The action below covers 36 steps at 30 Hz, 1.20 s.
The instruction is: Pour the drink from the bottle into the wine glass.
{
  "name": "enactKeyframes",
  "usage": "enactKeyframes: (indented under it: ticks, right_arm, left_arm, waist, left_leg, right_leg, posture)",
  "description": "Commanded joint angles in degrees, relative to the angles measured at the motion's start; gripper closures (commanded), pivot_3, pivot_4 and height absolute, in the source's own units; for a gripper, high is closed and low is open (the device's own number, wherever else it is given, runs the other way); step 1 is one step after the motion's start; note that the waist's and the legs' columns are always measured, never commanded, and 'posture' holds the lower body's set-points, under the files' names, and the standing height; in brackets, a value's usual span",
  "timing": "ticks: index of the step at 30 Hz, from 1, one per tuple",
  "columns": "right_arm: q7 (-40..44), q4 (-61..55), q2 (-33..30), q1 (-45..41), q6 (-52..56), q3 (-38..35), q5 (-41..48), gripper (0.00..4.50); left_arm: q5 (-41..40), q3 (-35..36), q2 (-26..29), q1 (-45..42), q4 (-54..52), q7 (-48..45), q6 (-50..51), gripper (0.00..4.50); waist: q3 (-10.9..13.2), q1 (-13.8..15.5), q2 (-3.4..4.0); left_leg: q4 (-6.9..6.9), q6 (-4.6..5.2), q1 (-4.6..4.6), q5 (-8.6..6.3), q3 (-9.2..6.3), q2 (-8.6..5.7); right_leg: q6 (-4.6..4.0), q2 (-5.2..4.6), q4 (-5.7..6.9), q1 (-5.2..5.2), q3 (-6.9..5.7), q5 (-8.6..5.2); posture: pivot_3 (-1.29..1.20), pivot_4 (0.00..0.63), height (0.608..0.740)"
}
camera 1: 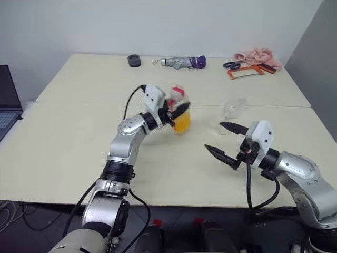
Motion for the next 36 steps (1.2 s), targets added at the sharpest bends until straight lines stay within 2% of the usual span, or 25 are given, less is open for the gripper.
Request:
enactKeyframes:
  ticks: [1, 9, 24, 27, 32, 33, 36]
  right_arm:
    - [-5.34, -4.98, 1.28, -4.95, 6.12, -1.96, 4.09, 0.0]
    - [-13.0, -6.0, 5.03, -14.74, 15.81, 4.69, 4.08, 0.0]
    - [-15.07, -0.25, 9.45, -17.46, 14.76, 10.39, -1.39, 0.0]
    - [-14.79, 0.37, 10.01, -17.22, 13.85, 10.44, -1.84, 0.62]
    - [-12.65, 0.57, 10.61, -16.9, 11.64, 10.25, -1.0, 2.42]
    - [-11.36, 0.55, 10.37, -16.75, 11.09, 10.55, -0.58, 2.62]
    - [-6.56, 1.81, 9.45, -16.85, 8.79, 11.67, 0.43, 2.61]
  left_arm:
    - [-1.79, -3.35, 2.08, -0.78, -3.1, -11.24, 0.22, 2.61]
    - [1.0, -5.85, 2.11, -2.83, 1.17, -18.36, -4.59, 2.61]
    - [1.27, -4.93, 1.92, -1.75, 1.2, -18.31, -5.79, 2.61]
    - [1.16, -4.69, 2.12, -1.51, 0.95, -18.1, -5.66, 2.61]
    - [0.91, -4.37, 2.48, -1.19, 0.58, -18.0, -5.29, 2.61]
    - [0.71, -4.24, 2.71, -1.08, 0.32, -18.16, -4.95, 2.61]
    - [-0.74, -3.68, 3.32, -1.06, -0.59, -18.91, -2.8, 2.63]
  waist:
    - [0.0, -0.28, 0.01]
    - [0.01, -0.05, 0.02]
    - [0.01, 0.25, 0.02]
    - [0.01, 0.26, 0.02]
    - [0.01, 0.24, 0.02]
    - [0.01, 0.24, 0.02]
    - [0.01, 0.23, 0.02]
  left_leg:
    - [-0.01, 0.01, 0.03, 0.0, -0.01, 0.01]
    - [0.01, 0.23, -0.01, -0.12, -0.06, 0.0]
    - [0.02, 0.25, -0.05, -0.13, -0.05, -0.03]
    - [0.02, 0.25, -0.05, -0.13, -0.06, -0.03]
    - [0.02, 0.25, -0.05, -0.13, -0.06, -0.03]
    - [0.02, 0.25, -0.05, -0.13, -0.06, -0.02]
    - [0.02, 0.25, -0.05, -0.13, -0.06, -0.03]
  right_leg:
    - [0.0, 0.03, 0.02, 0.0, 0.01, 0.0]
    - [0.0, 0.02, 0.01, 0.0, -0.03, 0.0]
    - [0.0, -0.04, 0.0, -0.03, -0.04, 0.0]
    - [0.0, -0.04, 0.0, -0.03, -0.04, 0.0]
    - [0.0, -0.03, 0.0, -0.03, -0.04, 0.0]
    - [0.0, -0.03, 0.0, -0.03, -0.04, 0.0]
    - [0.0, -0.03, 0.0, -0.03, -0.04, 0.0]
  posture:
    - [0.0, 0.15, 0.74]
    - [0.0, 0.15, 0.74]
    - [0.0, 0.15, 0.74]
    - [0.0, 0.15, 0.74]
    - [0.0, 0.15, 0.74]
    - [0.0, 0.15, 0.74]
    - [0.0, 0.15, 0.74]
